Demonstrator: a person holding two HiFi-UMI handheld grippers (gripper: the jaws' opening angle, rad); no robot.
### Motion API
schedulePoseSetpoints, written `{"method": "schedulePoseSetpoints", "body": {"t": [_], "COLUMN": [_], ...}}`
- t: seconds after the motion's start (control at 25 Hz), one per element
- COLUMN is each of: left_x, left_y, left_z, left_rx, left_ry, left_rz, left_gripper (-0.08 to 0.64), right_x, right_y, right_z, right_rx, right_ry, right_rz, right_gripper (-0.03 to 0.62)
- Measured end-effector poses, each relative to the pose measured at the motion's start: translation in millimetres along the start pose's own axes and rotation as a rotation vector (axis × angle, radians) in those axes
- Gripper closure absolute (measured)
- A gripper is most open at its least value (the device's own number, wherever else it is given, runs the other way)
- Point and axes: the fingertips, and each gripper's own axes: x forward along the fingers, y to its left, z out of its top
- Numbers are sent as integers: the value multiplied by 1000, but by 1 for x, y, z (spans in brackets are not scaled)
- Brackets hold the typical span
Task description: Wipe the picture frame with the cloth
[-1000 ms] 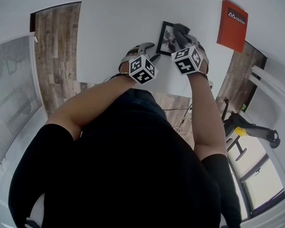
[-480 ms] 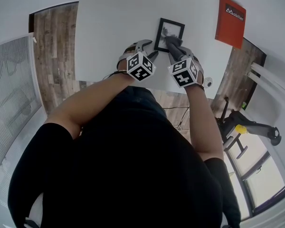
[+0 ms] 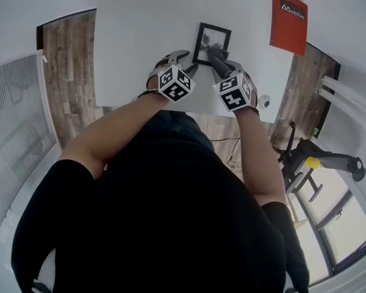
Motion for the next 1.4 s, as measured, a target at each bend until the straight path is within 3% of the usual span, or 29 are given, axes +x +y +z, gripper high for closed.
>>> {"method": "schedulePoseSetpoints", "body": {"t": [0.2,0.32,0.48,0.6,0.8,1.0,1.4], "left_x": [0,-1,-10,-26,-65,-109,-197], "left_y": [-1,-9,-11,-5,8,19,40], "left_z": [-2,-3,-9,-11,2,46,133], "left_rx": [-4,-20,-91,-131,-183,-185,-133], "left_ry": [25,63,117,109,24,-117,-344], "left_rz": [-40,-111,-164,-169,-175,-165,-110], "left_gripper": [354,264,235,235,235,235,235], "right_x": [-14,-30,-59,-81,-116,-154,-232], "right_y": [-2,-8,-21,-29,-40,-51,-63], "right_z": [2,6,15,20,23,32,53], "right_rx": [54,93,184,249,346,425,453], "right_ry": [-28,-59,-133,-199,-292,-401,-577], "right_rz": [0,-9,-30,-51,-85,-124,-206], "right_gripper": [477,479,477,477,477,477,477]}}
